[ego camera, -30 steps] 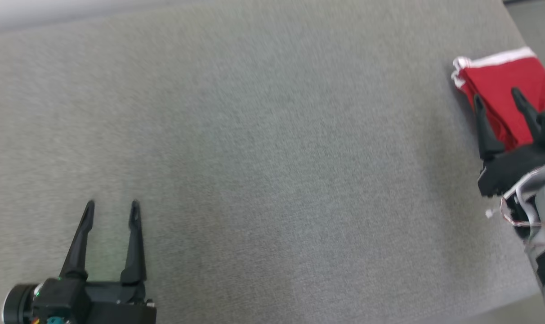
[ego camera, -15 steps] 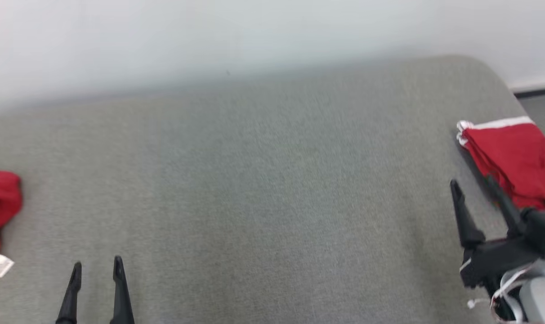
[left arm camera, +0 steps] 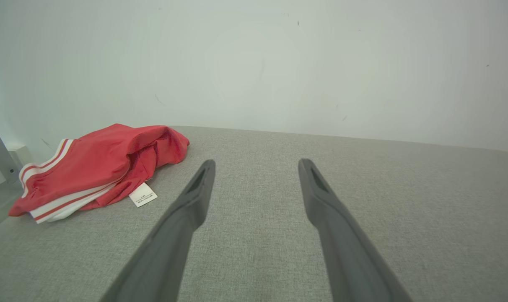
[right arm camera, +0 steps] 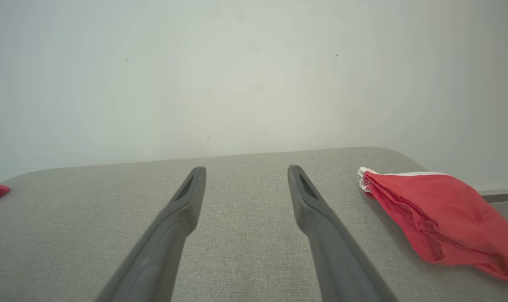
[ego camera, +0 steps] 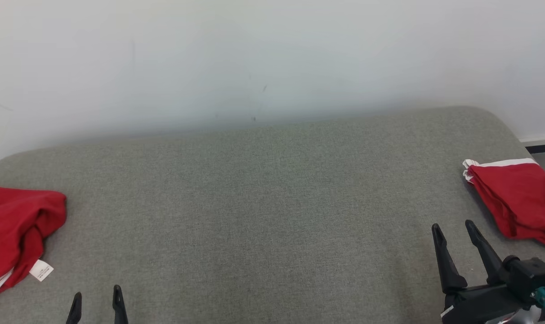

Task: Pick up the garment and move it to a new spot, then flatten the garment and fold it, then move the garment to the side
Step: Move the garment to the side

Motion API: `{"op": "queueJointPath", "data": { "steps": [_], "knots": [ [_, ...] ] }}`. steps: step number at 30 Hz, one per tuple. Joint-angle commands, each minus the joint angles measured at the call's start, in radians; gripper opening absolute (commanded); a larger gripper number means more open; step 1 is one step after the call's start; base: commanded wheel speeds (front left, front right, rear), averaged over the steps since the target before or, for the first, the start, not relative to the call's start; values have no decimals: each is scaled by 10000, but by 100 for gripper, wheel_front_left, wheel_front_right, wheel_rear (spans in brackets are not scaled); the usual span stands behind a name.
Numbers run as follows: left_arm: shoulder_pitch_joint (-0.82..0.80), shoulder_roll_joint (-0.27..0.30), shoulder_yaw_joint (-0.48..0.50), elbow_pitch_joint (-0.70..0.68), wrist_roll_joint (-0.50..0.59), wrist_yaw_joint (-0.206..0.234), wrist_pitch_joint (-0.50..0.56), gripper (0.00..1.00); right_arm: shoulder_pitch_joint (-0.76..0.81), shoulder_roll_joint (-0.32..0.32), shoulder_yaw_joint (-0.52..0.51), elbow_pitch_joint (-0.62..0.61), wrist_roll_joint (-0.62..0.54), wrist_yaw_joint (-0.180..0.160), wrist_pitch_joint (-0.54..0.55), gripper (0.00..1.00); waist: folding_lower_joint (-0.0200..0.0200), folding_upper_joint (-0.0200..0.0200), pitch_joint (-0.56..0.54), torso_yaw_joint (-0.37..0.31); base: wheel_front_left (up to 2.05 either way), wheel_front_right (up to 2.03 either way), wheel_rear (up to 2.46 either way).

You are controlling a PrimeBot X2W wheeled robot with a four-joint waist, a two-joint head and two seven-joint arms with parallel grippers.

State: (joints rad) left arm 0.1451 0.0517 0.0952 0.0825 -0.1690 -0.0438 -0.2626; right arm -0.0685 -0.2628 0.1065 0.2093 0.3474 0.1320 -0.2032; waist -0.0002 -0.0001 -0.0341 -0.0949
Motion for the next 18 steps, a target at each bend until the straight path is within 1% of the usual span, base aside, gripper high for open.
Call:
{"op": "queueJointPath", "data": {
  "steps": [1, 9, 18],
  "knots": [
    [163, -19, -13, 25, -26, 34, -31, 100, 148, 48, -24, 25, -99, -22, -31, 100, 2, 1, -78, 18, 0, 0, 0],
    [157, -19, -86, 40, 4, 63, -31, 100, 655, 439, -238, 203, -241, -22, -267, 100, 2, 1, -197, -34, 0, 0, 0],
    [118, -19, -172, 3, 73, 119, -31, 100, 648, 532, -190, 329, -337, -22, -382, 100, 2, 1, -227, -163, 0, 0, 0]
  ]
}}
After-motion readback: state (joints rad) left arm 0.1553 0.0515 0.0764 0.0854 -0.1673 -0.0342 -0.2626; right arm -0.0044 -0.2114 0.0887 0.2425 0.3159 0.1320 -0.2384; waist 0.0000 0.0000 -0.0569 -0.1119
